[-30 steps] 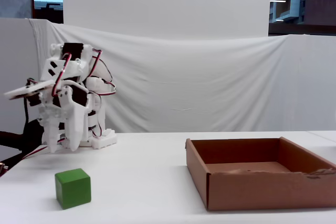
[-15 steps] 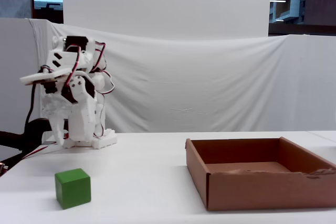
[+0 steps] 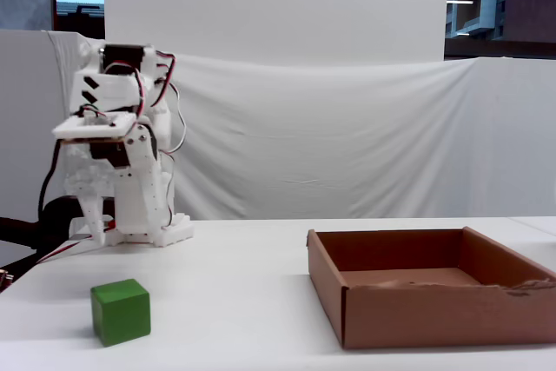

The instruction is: Grasp a green cube and put it in a box.

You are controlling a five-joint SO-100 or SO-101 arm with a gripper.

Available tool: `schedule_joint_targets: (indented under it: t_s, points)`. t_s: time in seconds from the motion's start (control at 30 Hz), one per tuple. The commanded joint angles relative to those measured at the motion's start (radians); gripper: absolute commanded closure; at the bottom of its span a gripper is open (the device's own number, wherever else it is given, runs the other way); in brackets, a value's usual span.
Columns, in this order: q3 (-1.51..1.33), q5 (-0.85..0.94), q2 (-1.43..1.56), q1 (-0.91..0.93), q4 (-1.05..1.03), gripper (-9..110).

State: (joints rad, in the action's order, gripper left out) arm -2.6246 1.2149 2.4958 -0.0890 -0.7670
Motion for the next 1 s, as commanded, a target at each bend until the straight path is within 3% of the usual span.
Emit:
schedule_joint_targets:
  t_s: [0.0,0.6,0.97]
  points:
    - [0.12,0.035,-0.089,0.0,0.015,80]
    - [0.298,0.035,-0.31,-0.002,-0.083,72]
    - [0.563,0.152,-0.583,-0.026,-0.233,72]
